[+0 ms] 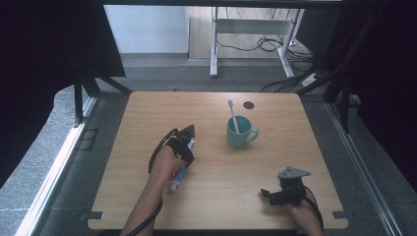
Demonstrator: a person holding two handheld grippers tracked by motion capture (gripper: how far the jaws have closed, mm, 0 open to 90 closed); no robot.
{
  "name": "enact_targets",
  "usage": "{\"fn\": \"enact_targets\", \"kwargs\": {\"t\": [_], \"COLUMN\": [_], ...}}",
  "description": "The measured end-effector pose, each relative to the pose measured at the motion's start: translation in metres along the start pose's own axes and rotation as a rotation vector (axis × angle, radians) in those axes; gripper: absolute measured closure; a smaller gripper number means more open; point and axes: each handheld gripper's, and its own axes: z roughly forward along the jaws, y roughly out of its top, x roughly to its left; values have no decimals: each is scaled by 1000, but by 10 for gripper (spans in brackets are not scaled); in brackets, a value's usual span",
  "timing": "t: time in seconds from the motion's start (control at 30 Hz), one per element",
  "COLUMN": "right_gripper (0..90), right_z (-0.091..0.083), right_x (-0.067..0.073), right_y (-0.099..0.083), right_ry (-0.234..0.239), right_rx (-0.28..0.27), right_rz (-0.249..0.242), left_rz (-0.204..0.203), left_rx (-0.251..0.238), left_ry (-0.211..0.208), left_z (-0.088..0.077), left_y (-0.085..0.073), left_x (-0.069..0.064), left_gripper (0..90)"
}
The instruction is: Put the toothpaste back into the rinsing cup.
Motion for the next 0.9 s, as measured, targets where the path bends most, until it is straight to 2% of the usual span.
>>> {"fn": "enact_targets", "kwargs": {"t": [0.23, 0.33, 0.47, 0.5, 0.53, 0.57, 0.67, 0.77, 0.9], "right_gripper": [0, 0, 0, 0, 0, 0, 0, 0, 0], "right_z": [0, 0, 0, 0, 0, 0, 0, 0, 0], "right_x": [0, 0, 0, 0, 0, 0, 0, 0, 0], "right_y": [0, 0, 0, 0, 0, 0, 0, 0, 0], "right_ry": [0, 0, 0, 0, 0, 0, 0, 0, 0], "right_rx": [0, 0, 0, 1, 1, 0, 0, 0, 0], "right_rz": [0, 0, 0, 0, 0, 0, 0, 0, 0], "left_rz": [-12, -2, 28, 47, 47, 56, 80, 105, 119], "left_rx": [-15, -13, 0, 3, 3, -2, -22, -53, -71], "left_ry": [-7, -7, -10, -15, -15, -17, -23, -30, -35], "left_z": [2, 1, 0, -1, -1, -3, -6, -8, -9], "left_y": [-2, -3, -2, -2, -2, -3, -5, -8, -8], "left_x": [-1, -4, -7, -8, -8, -8, -7, -4, -3], "left_gripper": [408, 454, 542, 567, 595, 595, 682, 719, 732]}}
